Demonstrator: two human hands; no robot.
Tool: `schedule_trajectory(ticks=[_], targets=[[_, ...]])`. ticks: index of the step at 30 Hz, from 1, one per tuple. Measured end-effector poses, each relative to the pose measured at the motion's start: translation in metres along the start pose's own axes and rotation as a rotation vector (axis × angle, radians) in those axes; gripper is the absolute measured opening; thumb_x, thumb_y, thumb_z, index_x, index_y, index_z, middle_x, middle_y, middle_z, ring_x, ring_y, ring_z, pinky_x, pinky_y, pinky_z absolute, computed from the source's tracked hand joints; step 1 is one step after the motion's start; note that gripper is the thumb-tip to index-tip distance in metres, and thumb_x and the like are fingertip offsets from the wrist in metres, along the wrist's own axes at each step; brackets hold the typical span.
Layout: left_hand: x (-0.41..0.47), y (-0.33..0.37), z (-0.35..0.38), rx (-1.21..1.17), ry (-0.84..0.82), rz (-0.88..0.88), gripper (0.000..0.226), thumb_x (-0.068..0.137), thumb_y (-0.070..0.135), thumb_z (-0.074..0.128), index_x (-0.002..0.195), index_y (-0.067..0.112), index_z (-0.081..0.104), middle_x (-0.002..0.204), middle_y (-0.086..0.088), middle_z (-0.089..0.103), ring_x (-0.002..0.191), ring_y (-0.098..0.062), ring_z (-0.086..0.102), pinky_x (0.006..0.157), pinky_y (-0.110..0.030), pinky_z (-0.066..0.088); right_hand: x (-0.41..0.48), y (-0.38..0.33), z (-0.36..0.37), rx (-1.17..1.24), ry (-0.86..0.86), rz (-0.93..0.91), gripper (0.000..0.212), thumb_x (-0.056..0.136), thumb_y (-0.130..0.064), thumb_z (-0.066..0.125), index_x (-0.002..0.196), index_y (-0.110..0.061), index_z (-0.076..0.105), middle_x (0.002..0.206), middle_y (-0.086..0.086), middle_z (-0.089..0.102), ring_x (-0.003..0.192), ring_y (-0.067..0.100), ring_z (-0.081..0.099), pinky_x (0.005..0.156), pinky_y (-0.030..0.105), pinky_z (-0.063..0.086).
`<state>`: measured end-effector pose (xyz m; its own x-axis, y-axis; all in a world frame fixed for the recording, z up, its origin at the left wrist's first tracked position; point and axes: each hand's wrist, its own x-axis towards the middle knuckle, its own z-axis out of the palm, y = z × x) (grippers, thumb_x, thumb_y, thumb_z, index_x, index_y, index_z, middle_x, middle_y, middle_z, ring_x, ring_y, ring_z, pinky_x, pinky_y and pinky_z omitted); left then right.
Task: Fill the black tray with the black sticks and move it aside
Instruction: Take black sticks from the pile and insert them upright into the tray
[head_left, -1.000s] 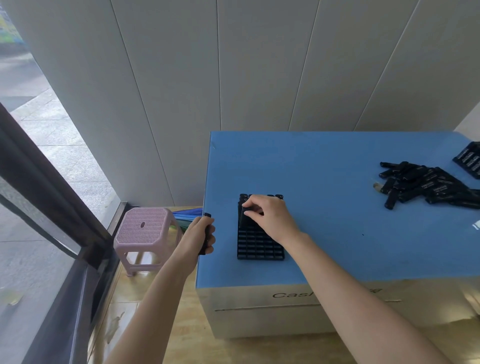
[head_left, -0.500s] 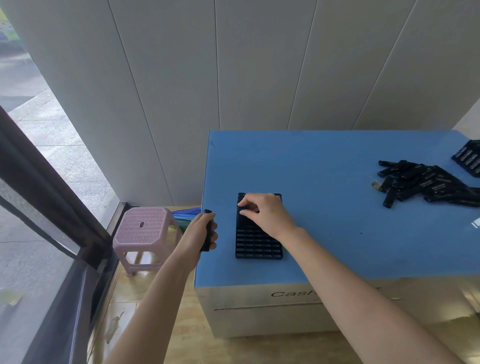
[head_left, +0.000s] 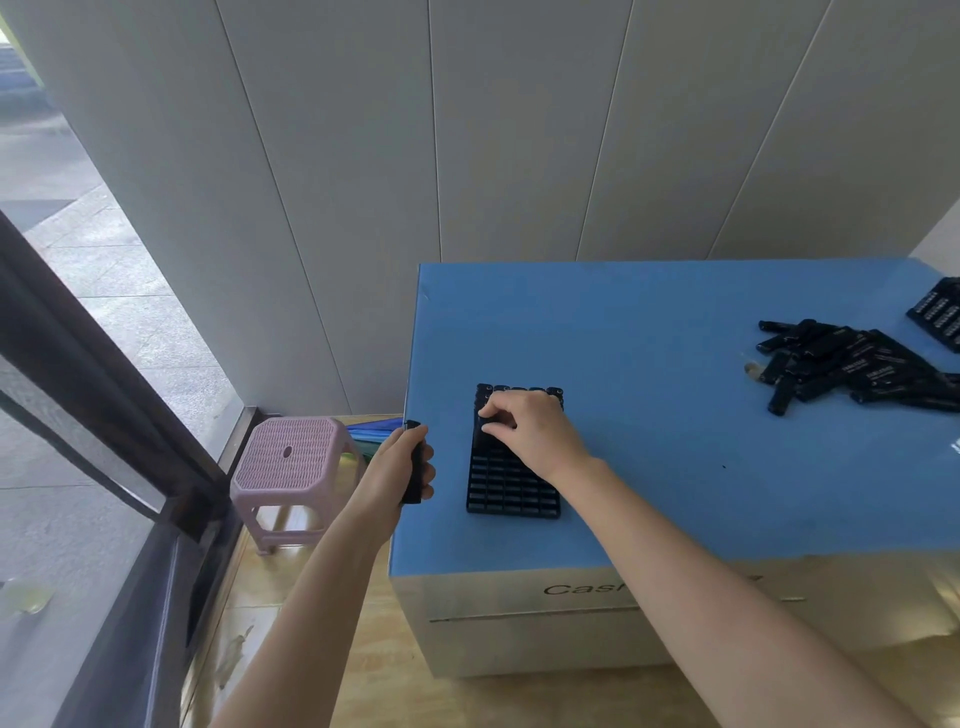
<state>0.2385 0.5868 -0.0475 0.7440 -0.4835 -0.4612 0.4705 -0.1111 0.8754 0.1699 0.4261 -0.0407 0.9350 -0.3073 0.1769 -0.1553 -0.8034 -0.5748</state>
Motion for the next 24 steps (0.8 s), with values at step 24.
schedule_trajectory(ticks=[24], targets=[[0.000,-0.014,0.019,0.261,-0.062,0.277,0.024,0.076,0.013,0.075,0.089,-0.002,0.060,0.075,-0.011,0.057,0.053,-0.003,0.051,0.052,-0.011,0.042,-0.053,-0.014,0.024,0.648,0.026,0.229,0.018,0.083,-0.015,0.068,0.100,-0.021,0.062,0.082,-0.005,0.065,0.064,-0.005,0.053,0.068,0.014,0.048]])
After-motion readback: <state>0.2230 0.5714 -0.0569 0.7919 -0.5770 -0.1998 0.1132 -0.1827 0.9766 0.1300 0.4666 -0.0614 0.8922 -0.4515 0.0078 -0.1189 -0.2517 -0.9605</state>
